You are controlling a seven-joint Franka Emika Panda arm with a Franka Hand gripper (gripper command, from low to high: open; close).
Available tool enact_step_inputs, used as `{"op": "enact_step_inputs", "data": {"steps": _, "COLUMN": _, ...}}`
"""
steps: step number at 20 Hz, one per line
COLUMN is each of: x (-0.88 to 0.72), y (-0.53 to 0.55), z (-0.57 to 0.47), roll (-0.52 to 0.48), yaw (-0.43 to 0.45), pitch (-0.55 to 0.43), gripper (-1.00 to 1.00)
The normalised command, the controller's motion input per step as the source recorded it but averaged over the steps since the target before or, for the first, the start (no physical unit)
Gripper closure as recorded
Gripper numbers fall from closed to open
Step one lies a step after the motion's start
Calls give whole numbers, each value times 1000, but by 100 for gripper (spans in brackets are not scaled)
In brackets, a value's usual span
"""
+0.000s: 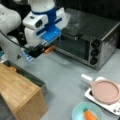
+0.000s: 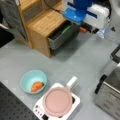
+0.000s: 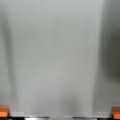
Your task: Pick up the pan. Place the pan on the table. Pick up the bowl. Place the bowl on the stove.
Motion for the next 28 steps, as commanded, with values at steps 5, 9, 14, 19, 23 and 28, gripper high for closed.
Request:
{"op": "enact_step_inputs", "data": {"steps": 5, "x": 59, "y": 27, "z": -58, "roll": 44, "yaw": 13, "pitch": 49, "gripper": -100}}
{"op": "enact_step_inputs", "data": {"steps": 9, "x": 159, "y": 78, "z": -161, "roll": 90, "yaw": -11, "pitch": 8, "gripper": -100}}
{"op": "enact_step_inputs", "data": {"steps": 14, "x": 232, "y": 174, "z": -254, "roll": 78, "yaw": -62, "pitch": -34, "gripper": -100}}
{"op": "enact_step_inputs", "data": {"steps": 19, "x": 183, "y": 210, "z": -225, "roll": 67, "yaw": -46, "pitch": -22, "gripper": -100}}
{"op": "enact_step_inputs", "data": {"steps": 23, "x": 164, "y": 154, "z": -171, "roll": 116, "yaw": 21, "pitch": 5, "gripper": -100}}
{"op": "enact_step_inputs", "data": {"steps": 28, "x": 190, "y": 83, "z": -115, "roll": 135, "yaw": 28, "pitch": -2, "gripper": -100}}
